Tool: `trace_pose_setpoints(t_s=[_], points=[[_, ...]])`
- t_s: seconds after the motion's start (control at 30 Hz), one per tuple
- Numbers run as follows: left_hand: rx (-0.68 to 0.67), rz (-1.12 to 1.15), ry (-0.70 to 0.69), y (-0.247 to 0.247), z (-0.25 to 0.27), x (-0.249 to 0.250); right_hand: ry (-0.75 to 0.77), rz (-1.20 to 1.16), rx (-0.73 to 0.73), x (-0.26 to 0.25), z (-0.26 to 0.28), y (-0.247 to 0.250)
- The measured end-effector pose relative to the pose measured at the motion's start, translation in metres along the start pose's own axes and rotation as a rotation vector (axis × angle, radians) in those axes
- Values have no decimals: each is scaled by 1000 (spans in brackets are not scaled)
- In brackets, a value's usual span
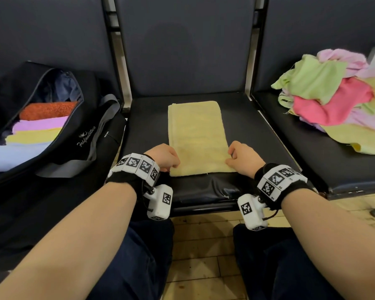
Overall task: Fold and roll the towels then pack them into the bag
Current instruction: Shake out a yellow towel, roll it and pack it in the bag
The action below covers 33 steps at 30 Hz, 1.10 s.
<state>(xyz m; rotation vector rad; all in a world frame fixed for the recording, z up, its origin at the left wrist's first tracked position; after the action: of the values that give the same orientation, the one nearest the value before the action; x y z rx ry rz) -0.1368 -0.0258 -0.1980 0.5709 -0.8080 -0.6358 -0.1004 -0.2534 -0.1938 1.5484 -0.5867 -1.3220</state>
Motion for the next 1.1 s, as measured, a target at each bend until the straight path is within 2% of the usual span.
trace_pose_setpoints(t_s=[0.07, 0.13, 0.2, 0.27, 0.43, 0.63, 0.73, 1.03, 1.1], points=[[47, -121, -57, -2, 4, 6, 115, 143, 58, -14, -2, 6], [107, -201, -113, -1, 6, 12, 190, 206, 42, -26, -3, 4], [133, -216, -174, 1, 8, 18, 186, 180, -36, -28, -3, -4], [102, -267, -209, -3, 11, 22, 161, 152, -88, -25, -1, -8], [90, -382, -199, -5, 12, 22, 171, 62, -174, -31, 10, -2], [41, -501, -202, -8, 18, 20, 133, 127, -282, -28, 17, -4], [41, -546, -197, -12, 16, 18, 173, 180, -273, -32, 15, -5], [95, -609, -98, -15, 7, 16, 174, 36, -188, -23, 14, -2], [87, -633, -115, -17, 5, 18, 159, 7, -187, -21, 13, -2]])
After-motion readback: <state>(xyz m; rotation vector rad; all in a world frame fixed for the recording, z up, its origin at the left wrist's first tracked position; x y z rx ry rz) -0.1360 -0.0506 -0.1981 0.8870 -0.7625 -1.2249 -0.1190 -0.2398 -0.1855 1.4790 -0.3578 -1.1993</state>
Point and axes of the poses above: each hand's wrist, its own z-axis away from the middle knuckle, its own y-axis out of the back of the hand, x = y × z, the point moved 9 cm from there along -z, towards the middle knuckle, and after that the axes turned 11 degrees about y, right-handed, at the moved point
